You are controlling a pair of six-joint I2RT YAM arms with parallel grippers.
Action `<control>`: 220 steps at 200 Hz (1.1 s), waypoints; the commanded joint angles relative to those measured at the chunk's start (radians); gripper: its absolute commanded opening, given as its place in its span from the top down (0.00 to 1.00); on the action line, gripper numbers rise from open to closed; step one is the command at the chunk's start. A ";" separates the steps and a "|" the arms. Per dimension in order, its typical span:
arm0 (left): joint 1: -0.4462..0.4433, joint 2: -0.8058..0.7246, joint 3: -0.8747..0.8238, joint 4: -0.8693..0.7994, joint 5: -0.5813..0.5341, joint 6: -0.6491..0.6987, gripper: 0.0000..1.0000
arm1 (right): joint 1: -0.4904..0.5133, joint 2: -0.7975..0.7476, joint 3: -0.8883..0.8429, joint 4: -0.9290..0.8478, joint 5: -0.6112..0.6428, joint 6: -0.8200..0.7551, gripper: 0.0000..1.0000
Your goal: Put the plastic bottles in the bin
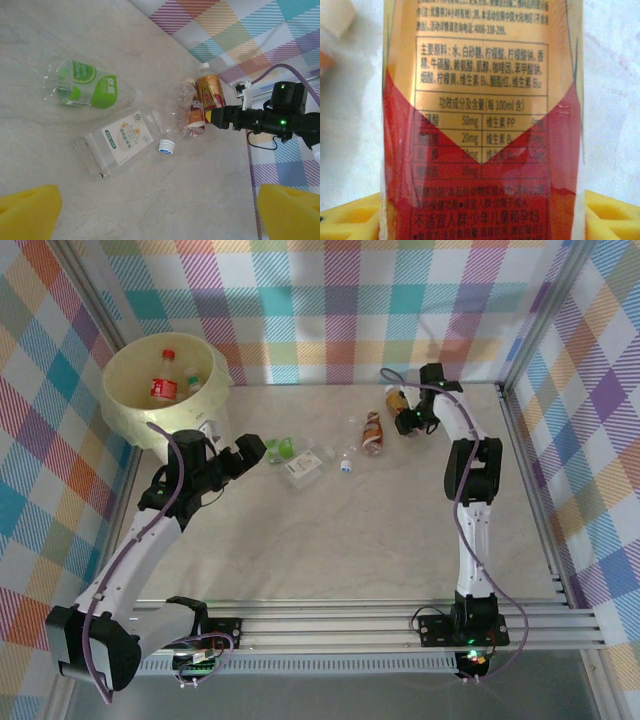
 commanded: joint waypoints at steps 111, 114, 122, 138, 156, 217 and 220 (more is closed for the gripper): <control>-0.098 0.084 -0.006 0.161 0.061 -0.028 0.00 | 0.033 -0.811 -0.919 0.482 -0.169 0.461 0.56; -0.103 0.088 -0.003 0.167 0.063 -0.029 0.00 | 0.035 -0.819 -0.927 0.480 -0.180 0.473 0.56; -0.112 0.103 0.003 0.178 0.069 -0.029 0.00 | 0.038 -0.837 -0.942 0.477 -0.221 0.502 0.57; -0.133 0.131 0.016 0.195 0.081 -0.031 0.00 | 0.053 -0.878 -0.991 0.501 -0.325 0.552 0.58; -0.155 0.160 0.031 0.214 0.101 -0.027 0.00 | 0.082 -0.924 -1.058 0.560 -0.434 0.600 0.59; -0.181 0.225 0.067 0.322 0.228 -0.039 0.00 | 0.251 -0.989 -1.150 0.667 -0.532 0.702 0.58; -0.181 0.229 0.071 0.328 0.236 -0.039 0.00 | 0.261 -0.987 -1.150 0.670 -0.531 0.699 0.58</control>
